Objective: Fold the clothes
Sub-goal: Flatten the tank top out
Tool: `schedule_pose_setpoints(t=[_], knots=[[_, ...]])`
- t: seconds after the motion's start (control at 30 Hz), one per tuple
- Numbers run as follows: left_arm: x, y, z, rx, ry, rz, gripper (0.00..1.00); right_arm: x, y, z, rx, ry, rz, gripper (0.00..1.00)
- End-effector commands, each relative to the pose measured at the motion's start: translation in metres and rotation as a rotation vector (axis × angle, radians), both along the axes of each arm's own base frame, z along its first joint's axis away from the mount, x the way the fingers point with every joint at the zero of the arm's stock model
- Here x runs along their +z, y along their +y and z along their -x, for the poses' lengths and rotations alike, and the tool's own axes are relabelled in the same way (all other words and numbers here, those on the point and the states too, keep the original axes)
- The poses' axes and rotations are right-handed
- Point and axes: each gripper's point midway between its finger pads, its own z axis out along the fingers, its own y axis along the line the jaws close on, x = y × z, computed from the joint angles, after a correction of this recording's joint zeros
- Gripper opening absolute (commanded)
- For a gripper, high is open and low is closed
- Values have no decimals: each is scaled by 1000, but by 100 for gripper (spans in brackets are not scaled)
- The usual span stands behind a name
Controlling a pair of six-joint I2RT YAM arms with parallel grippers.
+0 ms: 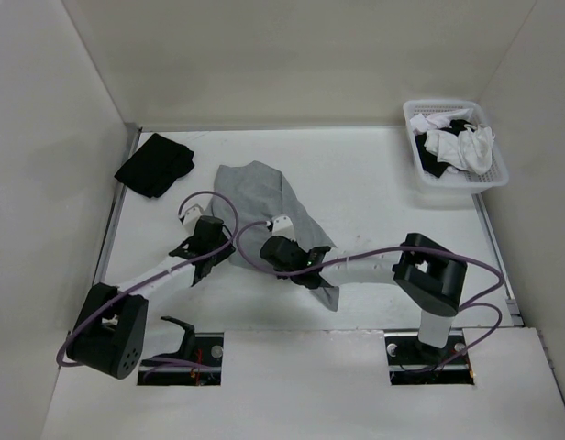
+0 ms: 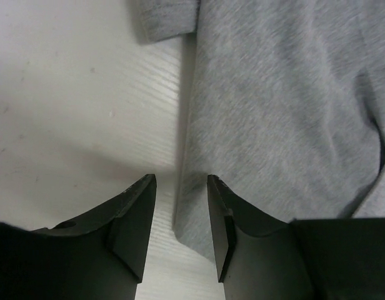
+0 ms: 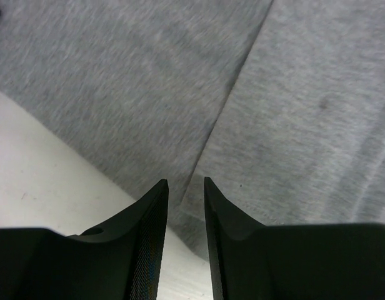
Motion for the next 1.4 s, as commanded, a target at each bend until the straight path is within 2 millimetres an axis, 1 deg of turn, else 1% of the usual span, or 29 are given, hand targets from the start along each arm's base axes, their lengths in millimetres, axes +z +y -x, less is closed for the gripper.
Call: schedule_pose_setpoints(t=[0.0,0.1,0.23,0.3,0.37,0.43,0.5,0.53,0.63,0.7,0.77,0.83,0.87,0.93,0.97,1.0,1.03,1.13,1.2,1.23,1.3,1.37], knots=[[-4,-6,-4,-7,-12,21,37,11,1,-9,-41,-73,34,33],[-5,-7,-6,-6,-19,25,33,10,-1,-9,-56,-82,44,33],[-5,-8,-9,-5,-23,28,27,-5,-1,-3,-47,-38,63,31],[-6,-9,-10,-6,-23,29,25,-8,1,0,-44,-20,54,28],[-7,-10,-11,-8,-27,35,22,-11,1,1,-43,-11,52,22],[-6,-12,-15,-8,-35,44,18,-10,2,0,-49,-13,46,14],[-2,-14,-23,-7,-56,65,13,3,3,-3,-64,-35,18,8],[4,-15,-30,-5,-79,76,11,10,2,-5,-70,-48,4,7],[23,-15,-60,24,-160,102,8,48,-3,-12,-102,-108,-76,7],[38,-13,-83,52,-205,121,7,73,-12,-17,-121,-136,-152,10],[49,-9,-110,83,-239,128,6,92,-25,-21,-135,-143,-227,10],[52,-4,-139,124,-256,143,5,104,-40,-26,-153,-133,-302,8],[54,-4,-156,137,-263,159,5,107,-50,-30,-169,-125,-332,6],[58,-7,-184,139,-272,181,4,113,-68,-36,-205,-120,-390,5],[64,-12,-207,129,-288,187,4,116,-82,-40,-234,-120,-431,5],[67,-14,-218,126,-295,186,3,117,-90,-42,-243,-116,-453,5],[74,-17,-237,126,-308,183,3,119,-102,-45,-260,-114,-495,3],[95,-23,-275,104,-343,175,3,119,-132,-48,-338,-109,-583,3],[110,-31,-302,75,-365,149,4,114,-158,-50,-418,-104,-639,4],[116,-38,-313,49,-370,131,5,107,-167,-48,-446,-90,-657,4],[118,-52,-323,2,-347,98,10,93,-181,-44,-494,-50,-676,4],[115,-58,-322,-42,-325,55,20,72,-188,-36,-522,1,-669,5]])
